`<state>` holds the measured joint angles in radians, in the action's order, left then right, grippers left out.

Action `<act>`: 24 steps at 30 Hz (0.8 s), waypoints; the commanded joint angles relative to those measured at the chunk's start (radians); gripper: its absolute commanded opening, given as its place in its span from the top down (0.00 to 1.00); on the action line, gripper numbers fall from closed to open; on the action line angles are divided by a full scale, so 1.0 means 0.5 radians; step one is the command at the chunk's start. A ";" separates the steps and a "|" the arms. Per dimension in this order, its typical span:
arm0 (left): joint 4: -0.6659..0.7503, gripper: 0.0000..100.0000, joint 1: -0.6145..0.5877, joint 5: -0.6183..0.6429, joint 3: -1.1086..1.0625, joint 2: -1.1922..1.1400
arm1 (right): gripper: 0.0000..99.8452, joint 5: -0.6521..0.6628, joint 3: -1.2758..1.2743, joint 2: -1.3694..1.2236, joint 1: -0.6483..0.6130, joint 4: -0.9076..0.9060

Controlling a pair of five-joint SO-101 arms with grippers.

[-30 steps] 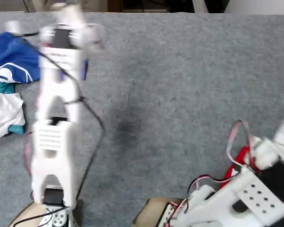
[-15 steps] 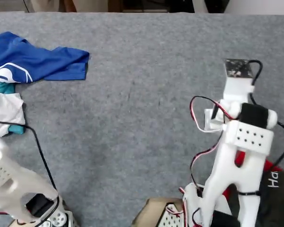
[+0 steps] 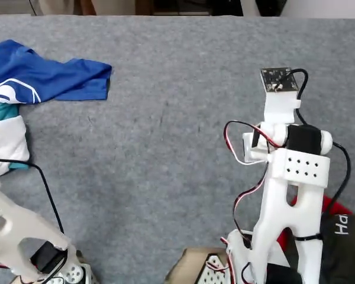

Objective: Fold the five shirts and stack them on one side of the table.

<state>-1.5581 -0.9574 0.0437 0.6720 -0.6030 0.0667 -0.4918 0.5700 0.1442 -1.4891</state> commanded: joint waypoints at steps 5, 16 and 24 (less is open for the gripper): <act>0.694 0.98 -0.362 0.031 0.528 0.032 | 0.90 -0.141 0.002 -0.005 -0.023 0.009; 0.150 0.71 -0.055 -0.135 0.568 0.057 | 0.90 -0.187 0.011 -0.020 -0.057 0.319; -0.353 0.73 0.644 0.077 1.132 0.029 | 0.90 -0.153 -0.278 -0.195 -0.618 1.059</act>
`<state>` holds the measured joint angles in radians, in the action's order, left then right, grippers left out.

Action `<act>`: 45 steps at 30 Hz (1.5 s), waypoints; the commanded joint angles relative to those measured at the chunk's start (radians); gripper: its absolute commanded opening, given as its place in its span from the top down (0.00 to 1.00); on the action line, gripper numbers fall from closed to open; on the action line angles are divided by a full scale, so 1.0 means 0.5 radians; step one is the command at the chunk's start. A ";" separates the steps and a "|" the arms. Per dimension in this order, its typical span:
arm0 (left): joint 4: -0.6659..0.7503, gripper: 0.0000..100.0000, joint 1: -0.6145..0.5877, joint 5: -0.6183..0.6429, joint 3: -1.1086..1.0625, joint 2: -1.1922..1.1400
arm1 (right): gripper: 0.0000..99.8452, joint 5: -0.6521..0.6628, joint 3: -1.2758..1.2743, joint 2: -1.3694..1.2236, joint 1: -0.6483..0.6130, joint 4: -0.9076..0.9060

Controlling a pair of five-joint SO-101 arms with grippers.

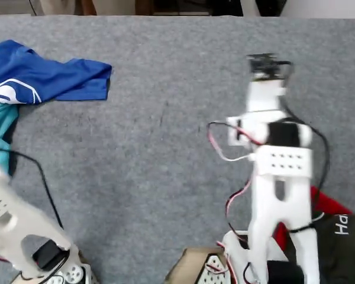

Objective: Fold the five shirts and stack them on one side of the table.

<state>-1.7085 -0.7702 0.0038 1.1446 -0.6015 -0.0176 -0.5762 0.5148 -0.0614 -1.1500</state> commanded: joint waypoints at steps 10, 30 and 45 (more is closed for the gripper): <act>0.807 0.82 0.614 0.586 -0.086 -0.572 | 0.90 -0.316 -0.084 -1.026 -0.348 1.577; -0.117 0.98 0.899 0.350 0.678 -0.631 | 0.90 -0.322 0.115 -1.339 -0.315 1.611; 0.147 0.97 1.000 0.193 0.393 -0.523 | 0.90 -0.322 0.118 -1.339 -0.315 1.608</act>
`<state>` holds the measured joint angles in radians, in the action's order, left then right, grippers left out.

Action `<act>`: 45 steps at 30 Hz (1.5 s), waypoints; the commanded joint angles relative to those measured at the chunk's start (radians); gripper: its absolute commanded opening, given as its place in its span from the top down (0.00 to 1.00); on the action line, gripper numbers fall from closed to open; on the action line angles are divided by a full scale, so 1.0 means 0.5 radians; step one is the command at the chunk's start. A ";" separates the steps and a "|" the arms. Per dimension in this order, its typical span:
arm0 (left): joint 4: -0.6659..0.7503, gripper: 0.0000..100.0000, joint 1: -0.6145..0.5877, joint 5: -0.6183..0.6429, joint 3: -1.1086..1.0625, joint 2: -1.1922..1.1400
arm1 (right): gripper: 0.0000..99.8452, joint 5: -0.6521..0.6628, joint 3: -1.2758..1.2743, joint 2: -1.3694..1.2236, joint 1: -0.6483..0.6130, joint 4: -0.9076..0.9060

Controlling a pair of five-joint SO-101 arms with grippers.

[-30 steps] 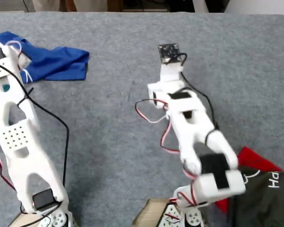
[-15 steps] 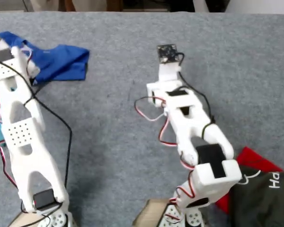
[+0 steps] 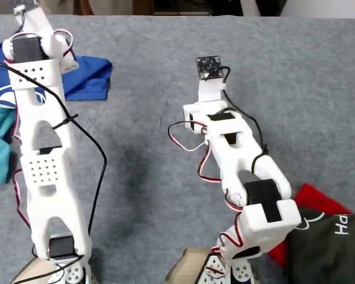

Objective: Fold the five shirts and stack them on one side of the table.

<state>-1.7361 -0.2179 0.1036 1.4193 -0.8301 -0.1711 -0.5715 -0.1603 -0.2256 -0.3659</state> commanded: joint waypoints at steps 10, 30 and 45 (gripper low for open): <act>1.056 0.94 -0.288 -0.037 -0.334 -0.750 | 0.90 -0.015 0.106 0.011 0.014 0.034; -0.055 0.98 -0.178 -0.310 -0.298 -0.345 | 0.90 -0.015 0.097 0.011 0.011 0.034; 0.239 0.98 -0.279 -0.319 -1.847 1.416 | 0.90 -0.015 0.103 0.011 0.011 0.034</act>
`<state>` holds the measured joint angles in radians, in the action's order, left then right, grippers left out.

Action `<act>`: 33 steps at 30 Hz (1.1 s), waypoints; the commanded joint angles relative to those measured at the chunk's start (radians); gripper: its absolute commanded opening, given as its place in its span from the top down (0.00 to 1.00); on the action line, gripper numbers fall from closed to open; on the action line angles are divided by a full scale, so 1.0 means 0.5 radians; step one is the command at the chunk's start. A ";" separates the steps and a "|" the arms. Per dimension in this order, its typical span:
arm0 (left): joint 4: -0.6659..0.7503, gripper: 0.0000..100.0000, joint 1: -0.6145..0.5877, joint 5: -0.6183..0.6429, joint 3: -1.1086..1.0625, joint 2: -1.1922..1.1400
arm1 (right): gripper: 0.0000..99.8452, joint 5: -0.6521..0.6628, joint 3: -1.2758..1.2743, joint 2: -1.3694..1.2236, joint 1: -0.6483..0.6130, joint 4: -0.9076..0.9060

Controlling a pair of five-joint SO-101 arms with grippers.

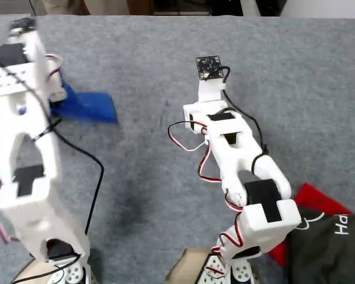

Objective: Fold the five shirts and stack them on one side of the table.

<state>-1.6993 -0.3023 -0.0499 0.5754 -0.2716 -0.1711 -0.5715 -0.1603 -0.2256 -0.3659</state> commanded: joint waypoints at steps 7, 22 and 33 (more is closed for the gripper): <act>0.384 0.98 -0.104 -0.003 -0.252 0.434 | 0.90 -0.015 0.106 0.011 0.011 0.034; 0.068 0.98 0.924 0.000 0.215 0.459 | 0.90 -0.018 0.109 0.026 0.060 0.034; -0.086 0.98 0.675 -0.006 0.414 0.382 | 0.90 -0.178 0.091 0.109 0.161 0.028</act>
<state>-1.7499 0.1580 -0.0483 0.8040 -0.0798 -0.2493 -0.5715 -0.1573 -0.1672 -0.3659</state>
